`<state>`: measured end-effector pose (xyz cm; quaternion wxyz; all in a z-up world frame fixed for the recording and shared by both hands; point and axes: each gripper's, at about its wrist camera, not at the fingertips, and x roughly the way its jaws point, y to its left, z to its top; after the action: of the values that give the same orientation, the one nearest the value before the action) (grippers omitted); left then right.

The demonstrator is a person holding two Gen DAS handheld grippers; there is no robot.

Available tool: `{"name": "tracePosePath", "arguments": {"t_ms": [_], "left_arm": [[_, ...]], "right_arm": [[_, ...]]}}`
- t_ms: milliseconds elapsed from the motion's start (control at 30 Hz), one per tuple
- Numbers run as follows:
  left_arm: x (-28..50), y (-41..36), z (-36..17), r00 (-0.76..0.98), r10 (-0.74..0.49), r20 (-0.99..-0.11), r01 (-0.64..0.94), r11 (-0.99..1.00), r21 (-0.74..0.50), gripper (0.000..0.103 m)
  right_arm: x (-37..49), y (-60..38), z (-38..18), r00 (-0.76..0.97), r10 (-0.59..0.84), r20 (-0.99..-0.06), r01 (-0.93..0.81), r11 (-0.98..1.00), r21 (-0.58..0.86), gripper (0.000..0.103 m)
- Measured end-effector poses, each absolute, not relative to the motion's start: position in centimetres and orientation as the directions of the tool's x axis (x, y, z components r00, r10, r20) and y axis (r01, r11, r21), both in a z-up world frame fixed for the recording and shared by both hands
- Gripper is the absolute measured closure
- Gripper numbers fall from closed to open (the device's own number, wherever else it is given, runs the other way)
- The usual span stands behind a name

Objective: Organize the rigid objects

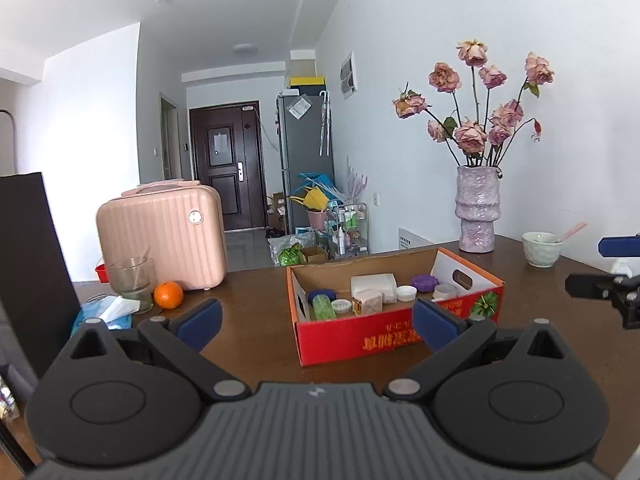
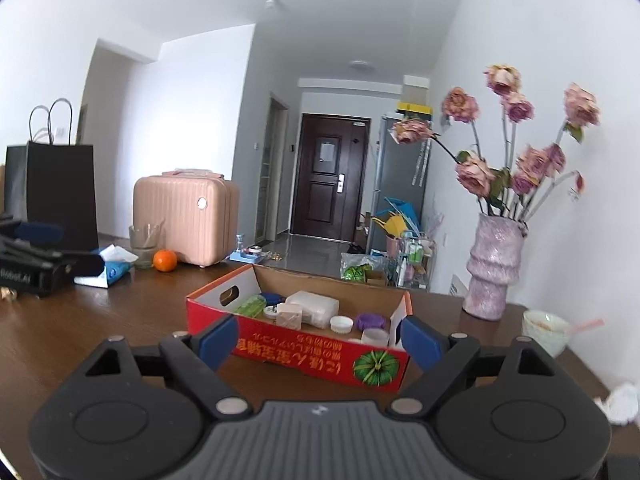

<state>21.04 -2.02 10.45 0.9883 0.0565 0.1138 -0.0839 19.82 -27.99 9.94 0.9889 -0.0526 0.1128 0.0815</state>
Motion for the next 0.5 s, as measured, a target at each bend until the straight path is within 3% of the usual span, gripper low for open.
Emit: {"name": "tracePosePath", "arguments": {"t_ms": [300,400,500], "left_arm": [[10.0,-0.8,5.6,0.976,-0.085,-0.203,0.098,0.994,0.056,0.0],[4.9,0.6,4.2,0.976,-0.121,-0.184,0.123,0.992,0.001,0.0],[1.5,0.9,3.0,0.986,-0.093,-0.138,0.099,0.995,0.033,0.0]], "right_arm": [[9.2,-26.7,5.7,0.976,0.138,-0.166,-0.138,0.99,0.008,0.015],[4.2,-25.5,3.5,0.987,0.067,-0.146,-0.076,0.995,-0.058,0.007],[0.2,-24.2,0.8,0.996,0.029,-0.09,-0.037,0.995,-0.089,0.005]]}}
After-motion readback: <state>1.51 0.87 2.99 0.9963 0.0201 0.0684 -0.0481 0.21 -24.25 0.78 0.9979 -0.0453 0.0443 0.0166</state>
